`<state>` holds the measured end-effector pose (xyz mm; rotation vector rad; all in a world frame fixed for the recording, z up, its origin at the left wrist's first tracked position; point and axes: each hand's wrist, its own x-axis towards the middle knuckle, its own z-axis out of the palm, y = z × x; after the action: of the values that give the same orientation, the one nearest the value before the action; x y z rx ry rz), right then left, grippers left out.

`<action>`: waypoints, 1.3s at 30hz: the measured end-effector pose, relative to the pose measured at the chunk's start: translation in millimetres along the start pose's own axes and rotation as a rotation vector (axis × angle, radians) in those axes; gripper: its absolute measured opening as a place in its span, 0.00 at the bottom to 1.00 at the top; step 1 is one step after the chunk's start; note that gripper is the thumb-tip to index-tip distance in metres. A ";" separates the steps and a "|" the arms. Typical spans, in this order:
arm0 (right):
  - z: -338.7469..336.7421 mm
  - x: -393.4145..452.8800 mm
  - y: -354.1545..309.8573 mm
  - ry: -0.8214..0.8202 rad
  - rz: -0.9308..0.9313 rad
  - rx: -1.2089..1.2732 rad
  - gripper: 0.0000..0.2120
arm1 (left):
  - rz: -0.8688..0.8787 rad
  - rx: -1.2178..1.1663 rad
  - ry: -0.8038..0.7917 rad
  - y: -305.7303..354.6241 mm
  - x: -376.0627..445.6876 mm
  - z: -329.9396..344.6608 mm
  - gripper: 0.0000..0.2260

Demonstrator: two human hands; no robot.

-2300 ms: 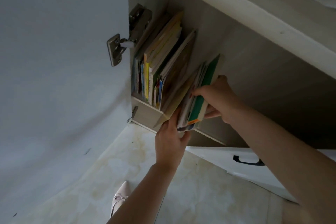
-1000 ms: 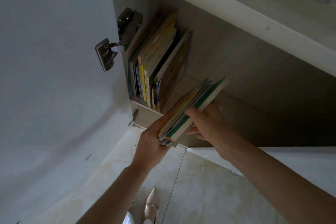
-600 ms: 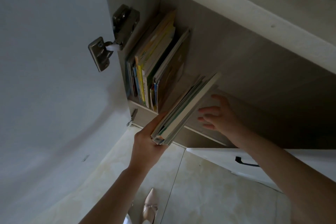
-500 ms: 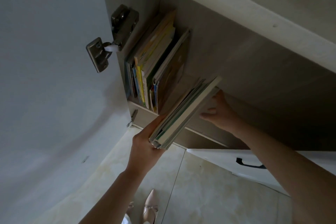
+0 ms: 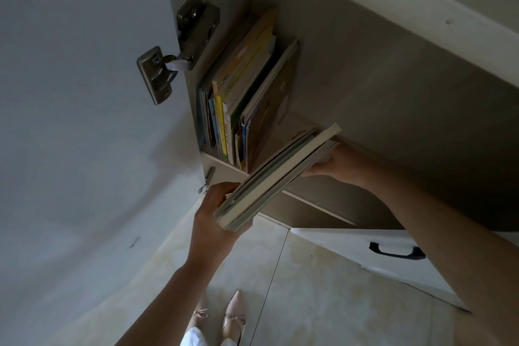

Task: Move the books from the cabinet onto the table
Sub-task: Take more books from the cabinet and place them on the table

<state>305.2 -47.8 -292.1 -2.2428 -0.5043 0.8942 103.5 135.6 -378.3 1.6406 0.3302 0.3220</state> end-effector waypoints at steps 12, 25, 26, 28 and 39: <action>34.1 -70.5 -1.5 -0.005 0.036 0.147 0.27 | -0.141 0.141 -0.032 27.7 -43.0 -29.6 0.19; 79.2 -200.1 -81.6 0.026 0.116 0.500 0.13 | -0.507 -0.043 0.138 155.8 -137.7 -82.4 0.20; 82.1 -207.8 -89.6 0.037 0.120 0.518 0.12 | -0.521 -0.068 0.173 163.1 -142.1 -85.1 0.20; 89.8 -225.6 -108.1 0.047 0.120 0.546 0.09 | -0.560 -0.119 0.241 178.4 -155.8 -92.5 0.19; 140.6 -323.4 -203.7 0.132 0.002 0.605 0.28 | -0.645 -0.340 0.500 273.6 -252.5 -139.3 0.15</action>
<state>-40.2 -22.9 -77.8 -1.7304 -0.1393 0.7647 -176.9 137.4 -96.6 1.0306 1.0900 0.2702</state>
